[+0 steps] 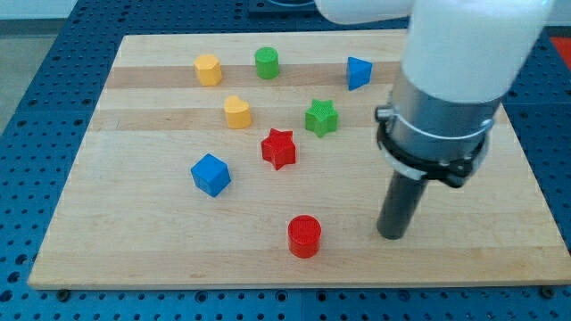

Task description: Place your arm at the bottom right of the red circle

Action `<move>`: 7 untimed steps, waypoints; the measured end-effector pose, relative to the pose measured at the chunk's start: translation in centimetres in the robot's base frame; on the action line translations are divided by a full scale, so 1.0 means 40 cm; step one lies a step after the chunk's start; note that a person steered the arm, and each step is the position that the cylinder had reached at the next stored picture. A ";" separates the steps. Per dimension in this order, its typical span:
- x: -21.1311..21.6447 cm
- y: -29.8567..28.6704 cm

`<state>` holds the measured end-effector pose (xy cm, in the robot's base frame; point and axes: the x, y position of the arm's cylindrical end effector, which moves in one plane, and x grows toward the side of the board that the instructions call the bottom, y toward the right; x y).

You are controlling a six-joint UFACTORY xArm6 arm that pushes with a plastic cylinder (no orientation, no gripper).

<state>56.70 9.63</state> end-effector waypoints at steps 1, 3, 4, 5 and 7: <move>0.005 -0.075; 0.096 -0.105; 0.128 -0.124; 0.129 -0.127; 0.119 -0.166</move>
